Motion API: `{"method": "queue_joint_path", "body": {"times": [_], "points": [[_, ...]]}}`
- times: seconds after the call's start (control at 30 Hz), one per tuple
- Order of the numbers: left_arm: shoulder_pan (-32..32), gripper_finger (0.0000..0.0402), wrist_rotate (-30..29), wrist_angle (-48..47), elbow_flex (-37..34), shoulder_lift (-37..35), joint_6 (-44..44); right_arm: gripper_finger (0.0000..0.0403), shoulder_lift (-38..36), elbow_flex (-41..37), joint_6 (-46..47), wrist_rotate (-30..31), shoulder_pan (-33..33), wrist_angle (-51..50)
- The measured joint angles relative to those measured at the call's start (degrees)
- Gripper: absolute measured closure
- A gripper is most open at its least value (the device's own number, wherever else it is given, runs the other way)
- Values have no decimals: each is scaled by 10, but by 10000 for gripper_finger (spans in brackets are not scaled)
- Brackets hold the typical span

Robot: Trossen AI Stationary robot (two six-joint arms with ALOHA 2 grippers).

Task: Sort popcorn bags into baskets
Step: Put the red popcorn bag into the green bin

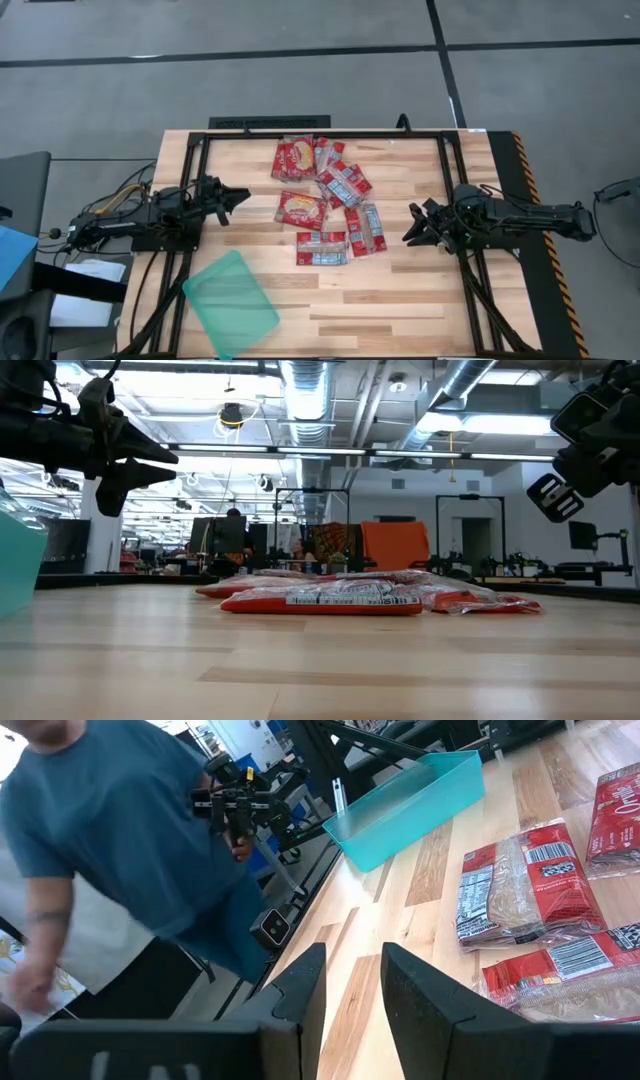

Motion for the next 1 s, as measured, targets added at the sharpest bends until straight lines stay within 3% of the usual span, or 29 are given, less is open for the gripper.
{"method": "queue_joint_path", "body": {"times": [0.13,0.27,0.53,0.63,0.83,1.0], "points": [[0,294,-24,0,0,0,14,280,0,0,0,0,0,0],[0,294,-25,1,0,0,-32,278,0,0,0,0,0,0],[0,294,-88,7,0,0,-96,281,0,0,0,1,0,0],[0,294,-104,8,0,1,-132,280,0,0,-9,36,-6,1],[0,287,-62,27,0,1,-223,280,0,0,-9,91,-13,1],[0,234,-15,105,14,29,-221,279,0,0,-6,93,-13,1]]}}
